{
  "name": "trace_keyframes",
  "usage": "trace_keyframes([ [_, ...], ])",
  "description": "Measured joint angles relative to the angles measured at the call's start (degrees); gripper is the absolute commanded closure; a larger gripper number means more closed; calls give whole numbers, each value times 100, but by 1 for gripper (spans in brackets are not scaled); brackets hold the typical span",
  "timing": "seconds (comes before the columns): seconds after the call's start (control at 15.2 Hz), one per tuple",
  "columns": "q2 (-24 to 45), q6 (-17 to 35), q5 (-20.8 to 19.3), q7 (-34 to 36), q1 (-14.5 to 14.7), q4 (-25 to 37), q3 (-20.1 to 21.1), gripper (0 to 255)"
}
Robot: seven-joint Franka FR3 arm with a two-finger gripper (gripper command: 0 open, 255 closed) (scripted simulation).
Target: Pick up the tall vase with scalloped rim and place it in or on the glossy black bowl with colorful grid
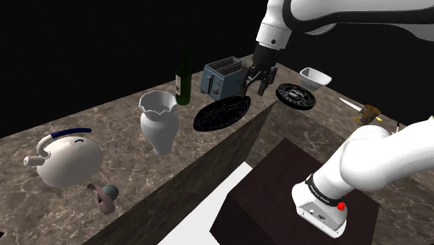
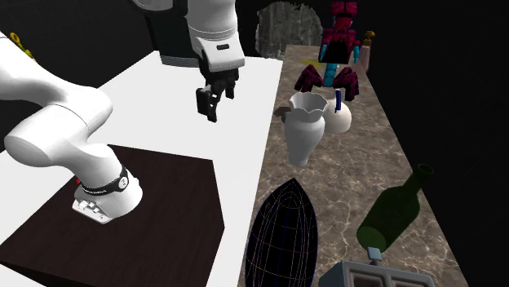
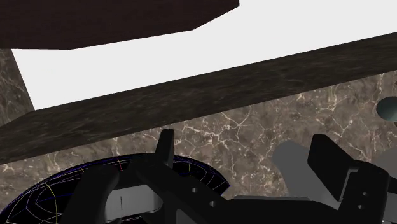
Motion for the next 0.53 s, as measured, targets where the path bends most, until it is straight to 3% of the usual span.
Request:
trace_keyframes([
  [0.53, 1508, 963, 345, 475, 139, 822, 341, 0],
])
